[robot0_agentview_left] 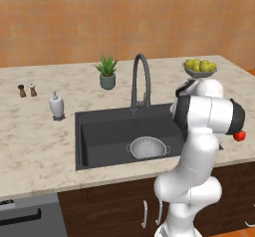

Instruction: Put the colander in the sink, put the apple in the colander, and turn on the sink faucet and pour water over the colander.

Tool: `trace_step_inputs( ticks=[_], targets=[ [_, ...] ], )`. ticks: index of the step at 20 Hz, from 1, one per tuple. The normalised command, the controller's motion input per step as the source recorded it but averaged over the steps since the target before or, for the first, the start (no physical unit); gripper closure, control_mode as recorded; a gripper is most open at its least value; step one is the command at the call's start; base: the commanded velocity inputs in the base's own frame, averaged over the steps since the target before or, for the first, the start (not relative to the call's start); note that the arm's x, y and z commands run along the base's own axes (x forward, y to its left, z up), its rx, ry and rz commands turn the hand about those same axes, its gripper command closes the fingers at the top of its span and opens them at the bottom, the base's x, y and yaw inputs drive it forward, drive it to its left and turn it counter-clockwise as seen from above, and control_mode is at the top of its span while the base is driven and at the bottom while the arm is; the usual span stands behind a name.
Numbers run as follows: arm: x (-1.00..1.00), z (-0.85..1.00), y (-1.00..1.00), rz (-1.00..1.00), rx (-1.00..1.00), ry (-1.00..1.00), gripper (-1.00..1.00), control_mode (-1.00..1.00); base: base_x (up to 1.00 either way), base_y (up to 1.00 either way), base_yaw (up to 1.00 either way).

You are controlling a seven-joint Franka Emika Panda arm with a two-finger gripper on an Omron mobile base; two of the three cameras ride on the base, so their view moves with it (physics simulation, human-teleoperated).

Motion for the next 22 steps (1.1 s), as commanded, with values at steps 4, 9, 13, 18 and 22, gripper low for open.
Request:
trace_step_inputs(
  ticks=[4,9,13,18,22],
  targets=[
    [-1.00,0.52,-0.59,0.00,-0.21,-0.14,-1.00,-1.00,0.00,0.00,0.00],
    [-0.80,0.36,-0.72,0.00,-0.19,-0.02,-1.00,-1.00,0.00,0.00,0.00],
    [-0.15,0.41,-0.77,0.00,-0.10,0.04,-1.00,-1.00,0.00,0.00,0.00],
    [-0.02,0.21,-0.77,0.00,-0.05,0.08,-1.00,-1.00,0.00,0.00,0.00],
    [-0.14,0.00,-0.78,0.00,0.00,0.09,-1.00,-1.00,0.00,0.00,0.00]
  ],
)
